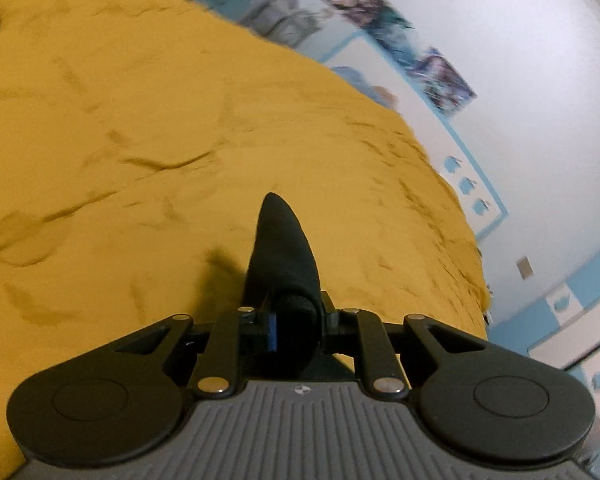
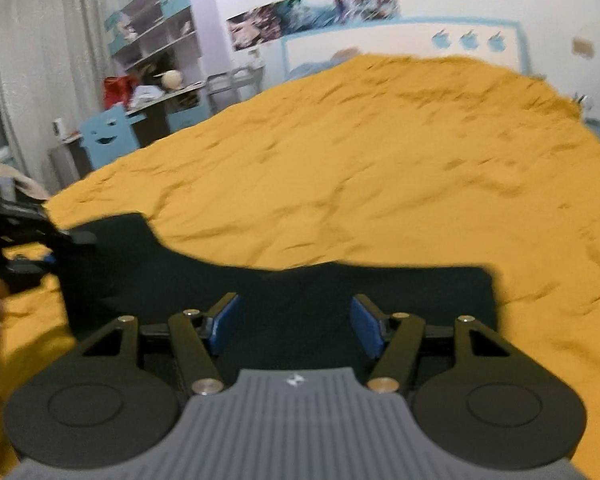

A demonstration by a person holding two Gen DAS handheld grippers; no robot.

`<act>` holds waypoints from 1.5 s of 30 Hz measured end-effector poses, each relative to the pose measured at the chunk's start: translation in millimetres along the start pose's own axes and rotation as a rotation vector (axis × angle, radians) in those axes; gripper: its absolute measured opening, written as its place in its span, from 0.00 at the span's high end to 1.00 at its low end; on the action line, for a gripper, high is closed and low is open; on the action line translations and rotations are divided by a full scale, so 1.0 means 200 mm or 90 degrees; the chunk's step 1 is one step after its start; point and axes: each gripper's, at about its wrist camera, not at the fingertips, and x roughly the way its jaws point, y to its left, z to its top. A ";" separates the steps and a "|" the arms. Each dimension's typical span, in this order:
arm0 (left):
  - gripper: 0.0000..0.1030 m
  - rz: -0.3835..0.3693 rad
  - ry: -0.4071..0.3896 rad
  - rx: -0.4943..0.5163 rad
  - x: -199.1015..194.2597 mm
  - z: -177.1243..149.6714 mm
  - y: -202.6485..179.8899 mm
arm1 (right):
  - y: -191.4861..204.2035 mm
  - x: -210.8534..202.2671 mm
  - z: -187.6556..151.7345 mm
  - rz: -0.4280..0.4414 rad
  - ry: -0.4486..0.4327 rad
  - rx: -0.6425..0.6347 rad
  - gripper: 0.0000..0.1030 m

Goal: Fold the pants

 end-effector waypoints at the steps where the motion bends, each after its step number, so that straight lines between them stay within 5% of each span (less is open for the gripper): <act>1: 0.82 -0.007 -0.006 0.027 -0.01 -0.02 -0.07 | -0.04 -0.01 -0.01 -0.011 -0.001 0.004 0.43; 6: 0.81 -0.042 -0.008 0.121 0.00 -0.13 -0.37 | -0.27 -0.06 -0.05 -0.031 0.010 0.129 0.43; 21: 0.82 -0.118 0.054 0.305 0.15 -0.64 -0.97 | -0.69 -0.24 -0.06 -0.111 -0.001 0.254 0.43; 27: 0.81 -0.087 0.125 0.416 0.26 -0.91 -1.07 | -0.76 -0.30 -0.07 -0.133 -0.009 0.268 0.43; 32: 0.75 -0.027 0.251 0.489 0.39 -1.07 -1.03 | -0.79 -0.33 -0.08 -0.141 -0.013 0.282 0.43; 36: 0.61 -0.087 0.303 0.501 0.30 -1.04 -1.00 | -0.78 -0.33 -0.07 -0.126 -0.010 0.285 0.43; 39: 0.59 -0.143 0.322 0.472 0.18 -0.93 -0.93 | -0.76 -0.32 -0.07 -0.088 -0.011 0.291 0.43; 45: 0.50 -0.098 0.214 0.338 0.00 -0.57 -0.58 | -0.68 -0.26 -0.08 0.029 0.018 0.308 0.43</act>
